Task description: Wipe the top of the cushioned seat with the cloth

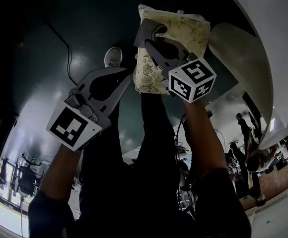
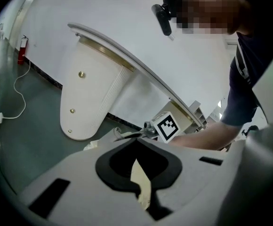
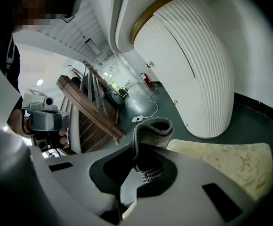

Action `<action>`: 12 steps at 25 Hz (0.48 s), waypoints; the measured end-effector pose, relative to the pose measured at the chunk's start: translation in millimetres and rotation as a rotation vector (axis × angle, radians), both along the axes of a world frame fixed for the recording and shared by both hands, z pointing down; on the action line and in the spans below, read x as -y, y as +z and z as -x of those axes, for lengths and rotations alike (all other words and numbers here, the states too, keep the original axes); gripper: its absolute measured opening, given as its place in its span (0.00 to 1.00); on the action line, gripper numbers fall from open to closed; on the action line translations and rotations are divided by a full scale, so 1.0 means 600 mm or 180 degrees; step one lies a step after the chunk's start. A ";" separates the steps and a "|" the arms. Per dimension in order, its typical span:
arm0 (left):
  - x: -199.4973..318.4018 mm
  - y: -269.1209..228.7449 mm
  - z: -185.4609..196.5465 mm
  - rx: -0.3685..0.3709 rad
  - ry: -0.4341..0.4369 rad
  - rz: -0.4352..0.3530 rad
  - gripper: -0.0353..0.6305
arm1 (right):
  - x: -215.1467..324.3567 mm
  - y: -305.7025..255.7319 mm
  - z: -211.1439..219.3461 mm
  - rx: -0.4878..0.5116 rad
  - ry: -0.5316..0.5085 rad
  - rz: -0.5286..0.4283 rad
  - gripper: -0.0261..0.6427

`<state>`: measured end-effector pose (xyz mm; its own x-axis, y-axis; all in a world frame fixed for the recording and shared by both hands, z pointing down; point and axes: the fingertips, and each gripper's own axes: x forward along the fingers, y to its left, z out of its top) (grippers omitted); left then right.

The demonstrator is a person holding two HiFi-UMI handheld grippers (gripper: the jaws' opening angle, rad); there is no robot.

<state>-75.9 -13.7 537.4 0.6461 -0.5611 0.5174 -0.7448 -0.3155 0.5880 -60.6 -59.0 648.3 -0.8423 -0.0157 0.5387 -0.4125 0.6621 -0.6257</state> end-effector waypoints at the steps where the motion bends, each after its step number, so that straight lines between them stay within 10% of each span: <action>1: -0.001 0.001 0.001 0.0003 0.0006 0.0013 0.06 | 0.001 0.007 0.004 -0.0008 0.0015 0.0018 0.09; 12: -0.006 0.028 -0.033 -0.0009 0.0170 0.0086 0.06 | 0.024 0.102 -0.068 -0.0368 0.0462 0.0245 0.09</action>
<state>-56.4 -10.0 553.9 0.6762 -0.5117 0.5301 -0.7257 -0.3386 0.5989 -20.0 -73.4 709.7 -0.7666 -0.0874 0.6361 -0.5722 0.5424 -0.6151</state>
